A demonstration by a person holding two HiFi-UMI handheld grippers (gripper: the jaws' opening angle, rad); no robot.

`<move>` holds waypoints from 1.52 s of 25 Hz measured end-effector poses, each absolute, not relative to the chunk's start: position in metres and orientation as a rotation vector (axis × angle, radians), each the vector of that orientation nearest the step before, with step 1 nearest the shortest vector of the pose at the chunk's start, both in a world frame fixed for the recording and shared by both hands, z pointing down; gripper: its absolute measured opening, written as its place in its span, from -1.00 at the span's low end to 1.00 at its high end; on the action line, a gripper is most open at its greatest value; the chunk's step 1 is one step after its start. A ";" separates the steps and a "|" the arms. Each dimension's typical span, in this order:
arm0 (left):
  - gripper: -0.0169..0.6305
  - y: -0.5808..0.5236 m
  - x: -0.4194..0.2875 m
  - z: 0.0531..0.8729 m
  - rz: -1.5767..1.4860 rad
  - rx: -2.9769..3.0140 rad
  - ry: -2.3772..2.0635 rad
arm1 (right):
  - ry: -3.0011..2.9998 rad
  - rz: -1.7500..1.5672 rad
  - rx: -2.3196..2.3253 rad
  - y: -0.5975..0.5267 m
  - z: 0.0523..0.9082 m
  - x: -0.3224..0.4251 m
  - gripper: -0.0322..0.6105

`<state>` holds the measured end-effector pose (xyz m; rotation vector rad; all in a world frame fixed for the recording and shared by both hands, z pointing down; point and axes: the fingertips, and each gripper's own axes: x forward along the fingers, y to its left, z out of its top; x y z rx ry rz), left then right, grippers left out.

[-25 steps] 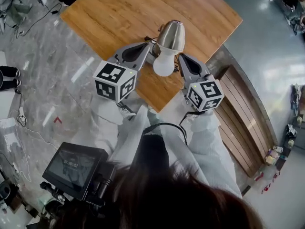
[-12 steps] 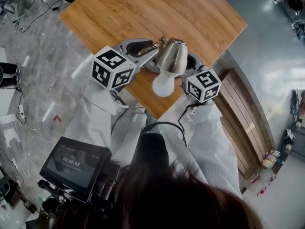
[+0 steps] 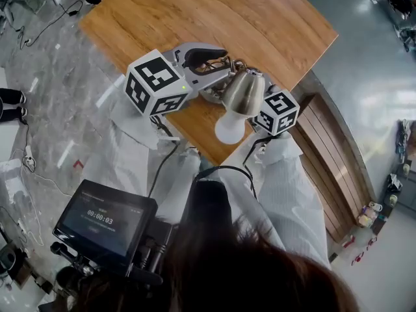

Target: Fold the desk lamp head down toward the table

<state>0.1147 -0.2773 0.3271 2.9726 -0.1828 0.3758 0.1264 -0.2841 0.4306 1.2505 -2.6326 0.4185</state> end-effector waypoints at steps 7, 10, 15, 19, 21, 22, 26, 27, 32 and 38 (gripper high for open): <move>-0.55 -0.272 0.131 0.314 0.315 3.030 -0.098 | -2.664 0.488 1.268 -0.289 0.431 0.128 -0.53; -0.59 -0.271 0.129 0.314 0.334 3.057 -0.095 | -2.686 0.511 1.249 -0.287 0.431 0.126 -0.60; -0.69 -0.271 0.129 0.317 0.460 3.153 -0.118 | -2.745 0.666 1.225 -0.288 0.433 0.129 -0.60; -0.70 -0.267 0.128 0.319 0.522 3.196 -0.112 | -2.735 0.700 1.214 -0.288 0.436 0.130 -0.61; -0.70 -0.259 0.128 0.323 0.611 3.245 -0.081 | -2.730 0.708 1.217 -0.289 0.435 0.130 -0.60; -0.68 -0.255 0.127 0.326 0.652 3.268 -0.067 | -2.730 0.709 1.218 -0.289 0.434 0.130 -0.61; -0.66 -0.245 0.123 0.332 0.719 3.363 -0.098 | -2.729 0.711 1.211 -0.288 0.435 0.128 -0.61; -0.66 -0.243 0.122 0.333 0.729 3.385 -0.113 | -2.729 0.711 1.207 -0.287 0.435 0.127 -0.61; -0.66 -0.236 0.120 0.340 0.779 3.524 -0.187 | -2.731 0.713 1.194 -0.288 0.433 0.129 -0.60; -0.64 -0.220 0.119 0.359 1.043 3.731 -0.231 | -2.733 0.716 1.188 -0.287 0.431 0.131 -0.60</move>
